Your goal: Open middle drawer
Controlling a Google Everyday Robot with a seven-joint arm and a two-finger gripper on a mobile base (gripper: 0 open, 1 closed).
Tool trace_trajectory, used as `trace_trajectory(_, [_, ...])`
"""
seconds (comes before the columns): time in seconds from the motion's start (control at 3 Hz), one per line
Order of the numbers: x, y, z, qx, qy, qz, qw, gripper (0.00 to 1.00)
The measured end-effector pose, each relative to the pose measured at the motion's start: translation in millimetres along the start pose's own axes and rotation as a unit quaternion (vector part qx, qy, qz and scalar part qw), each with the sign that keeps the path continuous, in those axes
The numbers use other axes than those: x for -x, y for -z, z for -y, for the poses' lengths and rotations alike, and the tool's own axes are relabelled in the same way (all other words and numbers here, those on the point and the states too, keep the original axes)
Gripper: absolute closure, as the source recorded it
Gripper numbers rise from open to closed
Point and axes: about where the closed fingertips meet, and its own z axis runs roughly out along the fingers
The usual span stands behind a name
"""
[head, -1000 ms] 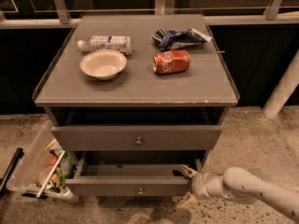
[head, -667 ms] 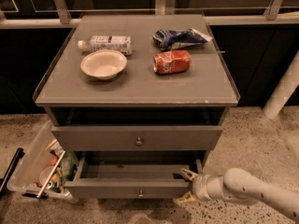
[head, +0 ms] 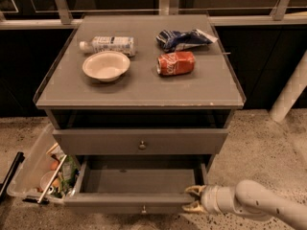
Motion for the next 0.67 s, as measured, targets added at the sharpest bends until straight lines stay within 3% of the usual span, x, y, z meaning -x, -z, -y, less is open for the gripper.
trace_trajectory(0.33, [3, 2, -1, 0.000, 0.000, 0.000, 1.0000, 1.00])
trace_trajectory(0.67, [1, 8, -12, -0.004, -0.011, -0.005, 0.9999, 1.00])
